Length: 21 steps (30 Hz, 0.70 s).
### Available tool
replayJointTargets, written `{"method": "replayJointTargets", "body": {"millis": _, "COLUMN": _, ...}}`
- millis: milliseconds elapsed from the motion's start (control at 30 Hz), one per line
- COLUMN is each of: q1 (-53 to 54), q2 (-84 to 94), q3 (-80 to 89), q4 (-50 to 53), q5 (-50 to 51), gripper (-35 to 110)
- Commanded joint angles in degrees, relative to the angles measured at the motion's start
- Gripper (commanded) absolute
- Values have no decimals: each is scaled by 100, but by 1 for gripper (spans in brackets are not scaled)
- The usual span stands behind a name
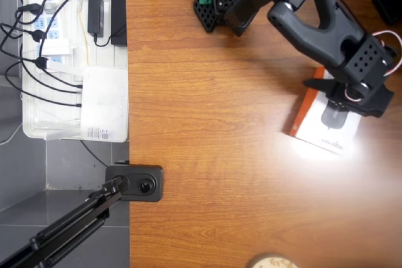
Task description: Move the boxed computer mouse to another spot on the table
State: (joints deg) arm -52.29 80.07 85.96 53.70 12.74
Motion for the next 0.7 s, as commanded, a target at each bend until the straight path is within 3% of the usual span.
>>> {"method": "replayJointTargets", "body": {"millis": 0, "q1": 9, "q2": 26, "q3": -765, "q4": 1081, "q5": -79, "gripper": 0}}
{"method": "replayJointTargets", "body": {"millis": 233, "q1": 26, "q2": -624, "q3": -3015, "q4": 3076, "q5": -79, "gripper": 0}}
{"method": "replayJointTargets", "body": {"millis": 433, "q1": 448, "q2": -2013, "q3": -8016, "q4": 5774, "q5": -88, "gripper": 0}}
{"method": "replayJointTargets", "body": {"millis": 533, "q1": 826, "q2": -1310, "q3": -7919, "q4": 5748, "q5": -79, "gripper": 1}}
{"method": "replayJointTargets", "body": {"millis": 667, "q1": 1529, "q2": 114, "q3": -6425, "q4": 5748, "q5": 97, "gripper": 1}}
